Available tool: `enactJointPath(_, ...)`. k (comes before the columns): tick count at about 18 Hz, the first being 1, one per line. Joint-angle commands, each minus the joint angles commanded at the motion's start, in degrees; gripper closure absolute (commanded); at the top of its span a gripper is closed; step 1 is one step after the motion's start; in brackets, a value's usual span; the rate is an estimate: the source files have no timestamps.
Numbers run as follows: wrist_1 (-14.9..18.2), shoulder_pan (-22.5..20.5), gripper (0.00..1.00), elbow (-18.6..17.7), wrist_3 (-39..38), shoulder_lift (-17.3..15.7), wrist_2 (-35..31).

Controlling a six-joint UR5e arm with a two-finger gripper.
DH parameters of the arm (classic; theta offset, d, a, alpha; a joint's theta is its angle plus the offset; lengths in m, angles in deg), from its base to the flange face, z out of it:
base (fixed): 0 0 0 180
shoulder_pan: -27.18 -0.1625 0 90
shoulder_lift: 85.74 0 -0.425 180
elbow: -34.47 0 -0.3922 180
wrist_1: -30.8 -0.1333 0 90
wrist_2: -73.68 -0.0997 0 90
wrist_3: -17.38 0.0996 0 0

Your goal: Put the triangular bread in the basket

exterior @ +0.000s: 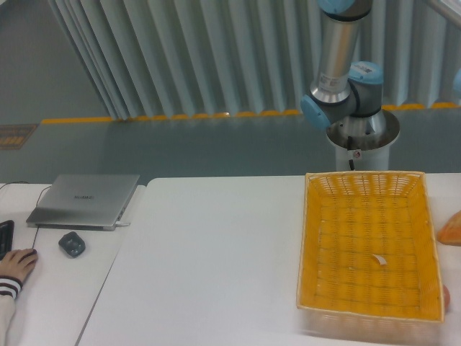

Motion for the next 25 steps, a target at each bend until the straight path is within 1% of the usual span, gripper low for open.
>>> enactJointPath(2,0.18,0.36,0.00,-0.88,0.18,0.53,-0.88)
enactJointPath(4,0.44,1.67,0.00,-1.23,0.18,2.19,-0.97)
enactJointPath(7,0.36,2.20,0.00,-2.64,0.26,2.37,-0.97)
enactJointPath(9,0.18,2.12,0.00,-4.30,0.35,2.37,-0.88)
enactJointPath(12,0.27,1.85,0.00,-5.01,0.44,2.29,-0.97)
enactJointPath(14,0.01,1.59,0.00,-6.85,1.14,2.29,-0.97)
enactJointPath(16,0.00,0.98,0.00,-7.03,2.72,2.20,-0.97)
enactJointPath(25,0.01,0.53,0.00,-7.21,3.08,2.37,-0.97)
